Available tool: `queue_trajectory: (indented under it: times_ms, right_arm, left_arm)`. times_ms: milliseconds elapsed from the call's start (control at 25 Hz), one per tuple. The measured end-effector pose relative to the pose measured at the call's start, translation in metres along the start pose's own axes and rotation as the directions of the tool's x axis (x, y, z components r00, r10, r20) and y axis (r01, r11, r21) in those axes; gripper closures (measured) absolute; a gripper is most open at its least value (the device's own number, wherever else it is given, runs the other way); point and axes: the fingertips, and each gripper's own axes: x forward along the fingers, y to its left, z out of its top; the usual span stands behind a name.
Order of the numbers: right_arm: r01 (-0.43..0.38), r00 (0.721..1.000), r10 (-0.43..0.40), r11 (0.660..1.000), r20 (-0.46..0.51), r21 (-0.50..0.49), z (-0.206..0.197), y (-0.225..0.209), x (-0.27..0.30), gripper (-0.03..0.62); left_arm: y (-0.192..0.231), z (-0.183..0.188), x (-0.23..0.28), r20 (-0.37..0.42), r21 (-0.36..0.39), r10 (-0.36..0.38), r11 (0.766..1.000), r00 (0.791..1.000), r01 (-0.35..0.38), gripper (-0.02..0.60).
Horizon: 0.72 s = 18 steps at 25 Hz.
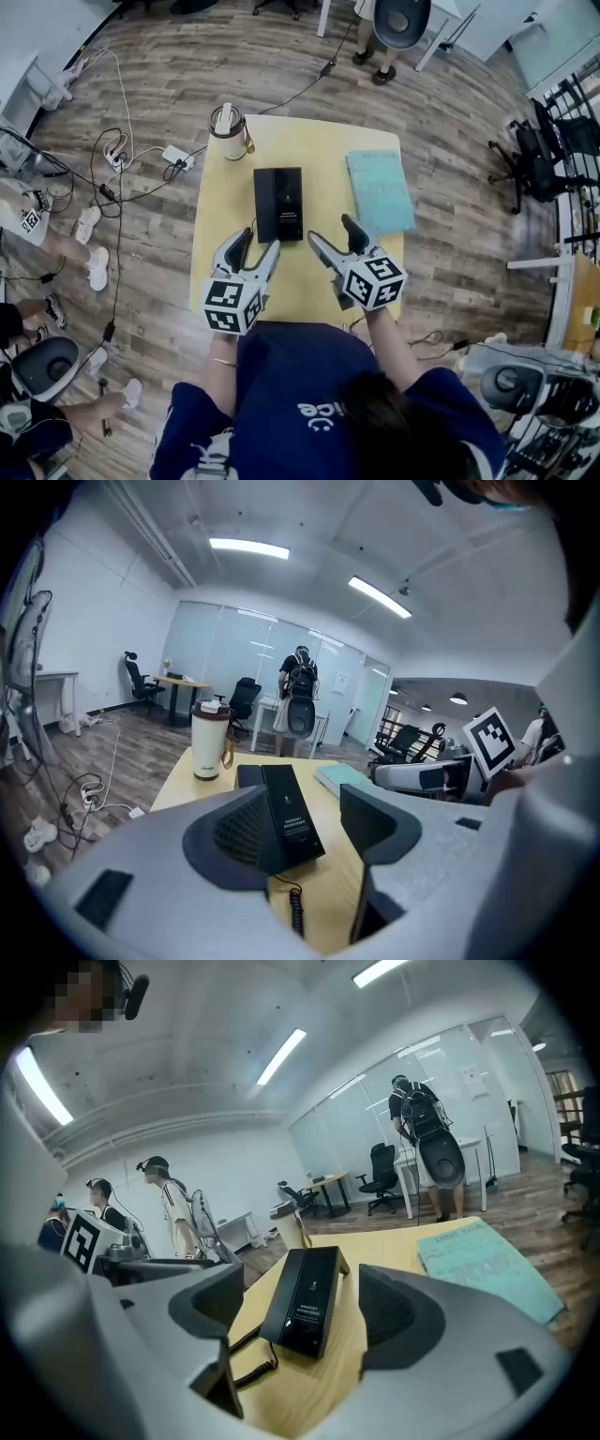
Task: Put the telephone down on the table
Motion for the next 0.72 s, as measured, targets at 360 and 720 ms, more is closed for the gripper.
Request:
queue_trajectory:
  times_ms: [360,720]
  right_arm:
    - [0.039,0.999,-0.04,0.998,-0.012,-0.051,-0.013,0.007,-0.012,0.239]
    - [0.091,0.996,-0.092,0.991,-0.006,-0.097,-0.013,0.011,-0.017,0.484]
  left_arm:
    - [-0.008,0.006,-0.007,0.05,0.047,-0.015,0.999,0.999,0.013,0.344]
    - [-0.012,0.01,-0.012,0.084,0.052,-0.02,0.999,0.996,0.016,0.502]
